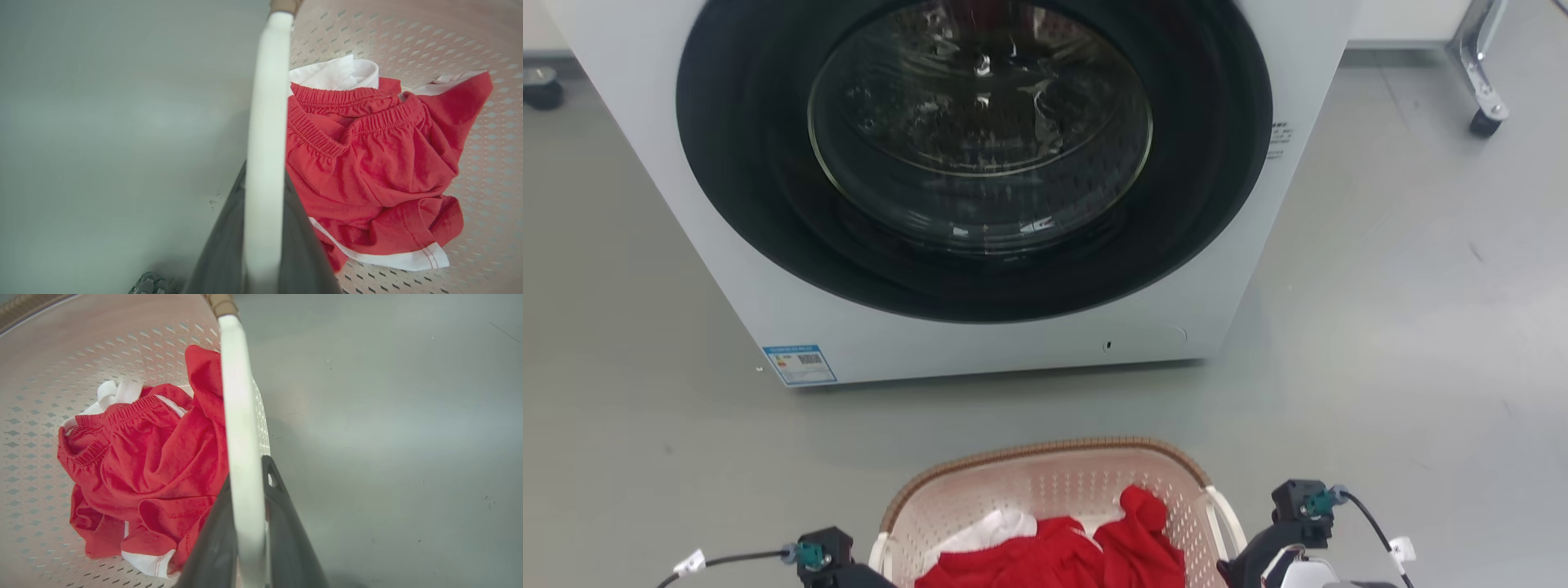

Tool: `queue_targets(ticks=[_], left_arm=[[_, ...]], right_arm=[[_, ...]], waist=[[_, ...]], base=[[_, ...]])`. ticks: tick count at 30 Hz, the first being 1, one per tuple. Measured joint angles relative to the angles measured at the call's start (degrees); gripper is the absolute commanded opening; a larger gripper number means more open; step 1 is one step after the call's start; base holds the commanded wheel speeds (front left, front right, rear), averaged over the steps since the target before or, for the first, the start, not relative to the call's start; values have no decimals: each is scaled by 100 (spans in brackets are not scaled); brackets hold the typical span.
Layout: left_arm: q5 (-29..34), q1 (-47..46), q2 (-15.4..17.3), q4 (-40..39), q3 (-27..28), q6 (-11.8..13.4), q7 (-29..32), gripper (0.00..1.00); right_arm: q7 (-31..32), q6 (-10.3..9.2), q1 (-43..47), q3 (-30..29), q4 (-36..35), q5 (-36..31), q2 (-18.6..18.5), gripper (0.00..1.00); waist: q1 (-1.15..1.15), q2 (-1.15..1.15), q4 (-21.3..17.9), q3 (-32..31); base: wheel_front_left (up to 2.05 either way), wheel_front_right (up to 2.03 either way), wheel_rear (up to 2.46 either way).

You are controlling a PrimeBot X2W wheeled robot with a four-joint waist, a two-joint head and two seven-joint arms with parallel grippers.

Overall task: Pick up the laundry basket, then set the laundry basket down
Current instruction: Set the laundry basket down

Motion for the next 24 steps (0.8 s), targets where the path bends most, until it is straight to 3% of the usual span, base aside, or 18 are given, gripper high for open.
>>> queue_targets(ticks=[24], left_arm=[[330, -1436, 32, -209, -111, 143, -657, 0]], right_arm=[[-683, -92, -1361, -143, -74, -113, -142, 0]], waist=[[1, 1, -16, 1747]], base=[[0, 0, 0]])
